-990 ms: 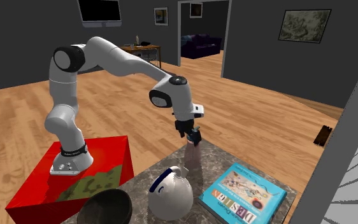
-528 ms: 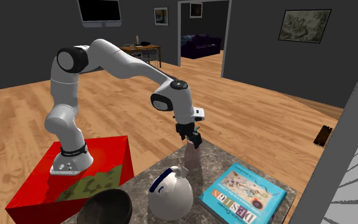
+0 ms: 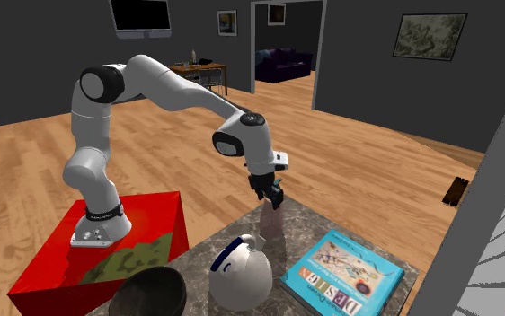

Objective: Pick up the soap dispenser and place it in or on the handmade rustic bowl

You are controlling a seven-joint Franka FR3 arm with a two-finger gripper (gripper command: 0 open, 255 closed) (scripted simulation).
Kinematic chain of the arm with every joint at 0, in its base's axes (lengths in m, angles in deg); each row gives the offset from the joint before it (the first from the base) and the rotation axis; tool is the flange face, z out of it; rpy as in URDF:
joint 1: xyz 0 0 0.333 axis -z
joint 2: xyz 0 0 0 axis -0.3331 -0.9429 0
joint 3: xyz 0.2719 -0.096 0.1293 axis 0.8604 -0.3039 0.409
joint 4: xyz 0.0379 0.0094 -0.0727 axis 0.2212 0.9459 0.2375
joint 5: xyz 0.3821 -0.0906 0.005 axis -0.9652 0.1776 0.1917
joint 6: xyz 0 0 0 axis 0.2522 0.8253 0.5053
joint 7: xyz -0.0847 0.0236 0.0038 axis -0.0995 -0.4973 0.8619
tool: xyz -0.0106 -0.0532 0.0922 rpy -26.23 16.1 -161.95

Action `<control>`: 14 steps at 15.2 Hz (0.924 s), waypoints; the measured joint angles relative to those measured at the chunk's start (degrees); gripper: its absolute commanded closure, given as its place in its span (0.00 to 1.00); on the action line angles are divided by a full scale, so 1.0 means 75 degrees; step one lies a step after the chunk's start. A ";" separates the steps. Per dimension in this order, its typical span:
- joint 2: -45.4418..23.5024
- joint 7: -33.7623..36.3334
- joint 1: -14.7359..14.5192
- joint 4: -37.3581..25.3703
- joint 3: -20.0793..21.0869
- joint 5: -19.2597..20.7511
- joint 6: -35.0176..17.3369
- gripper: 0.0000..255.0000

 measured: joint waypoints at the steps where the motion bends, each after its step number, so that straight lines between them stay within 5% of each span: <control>1: 0.0002 -0.0003 0.0002 0.0002 -0.0002 0.0001 0.0002 1.00; 14: 0.0307 0.0282 -0.0059 -0.0305 -0.0110 0.0313 0.0569 1.00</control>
